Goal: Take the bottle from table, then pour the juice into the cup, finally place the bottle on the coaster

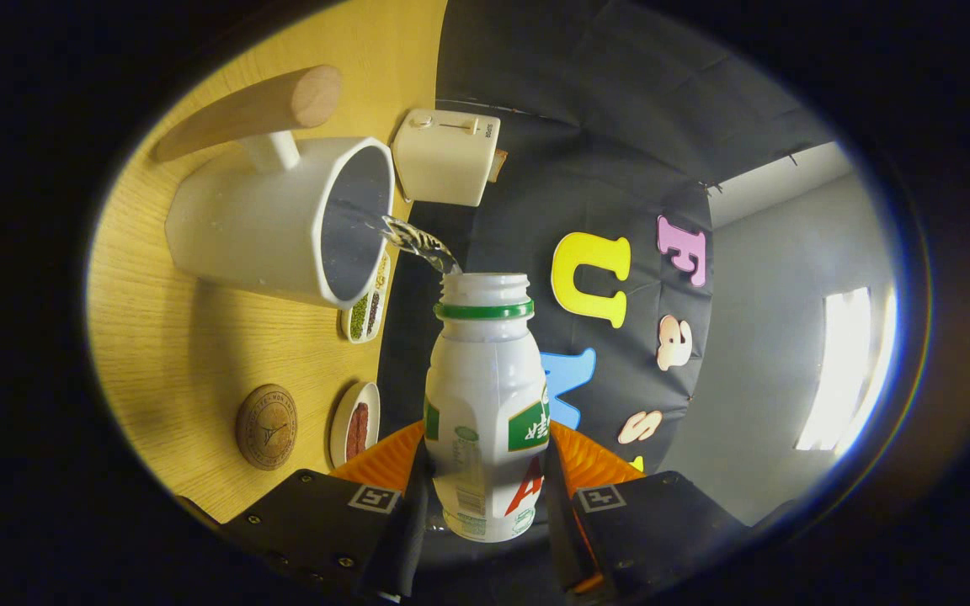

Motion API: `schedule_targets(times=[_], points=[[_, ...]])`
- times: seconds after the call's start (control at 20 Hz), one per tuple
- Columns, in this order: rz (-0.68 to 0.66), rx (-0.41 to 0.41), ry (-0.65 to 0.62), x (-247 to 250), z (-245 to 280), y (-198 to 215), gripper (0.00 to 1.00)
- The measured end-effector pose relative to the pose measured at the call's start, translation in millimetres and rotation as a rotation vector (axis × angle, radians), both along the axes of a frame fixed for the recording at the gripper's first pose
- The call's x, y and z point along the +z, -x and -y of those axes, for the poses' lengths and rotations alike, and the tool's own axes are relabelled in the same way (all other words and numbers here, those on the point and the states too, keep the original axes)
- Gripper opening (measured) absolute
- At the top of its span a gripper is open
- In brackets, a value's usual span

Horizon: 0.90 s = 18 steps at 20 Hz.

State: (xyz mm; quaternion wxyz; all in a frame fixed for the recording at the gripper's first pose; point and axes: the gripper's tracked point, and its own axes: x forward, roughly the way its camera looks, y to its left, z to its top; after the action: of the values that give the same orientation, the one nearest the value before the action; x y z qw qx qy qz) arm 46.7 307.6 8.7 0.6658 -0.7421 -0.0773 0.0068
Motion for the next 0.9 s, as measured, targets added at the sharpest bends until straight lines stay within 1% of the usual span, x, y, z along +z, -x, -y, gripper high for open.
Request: schedule_targets(times=[0.9], points=[[0.027, 0.004, 0.061, 2.2, 0.3, -1.4, 0.61]])
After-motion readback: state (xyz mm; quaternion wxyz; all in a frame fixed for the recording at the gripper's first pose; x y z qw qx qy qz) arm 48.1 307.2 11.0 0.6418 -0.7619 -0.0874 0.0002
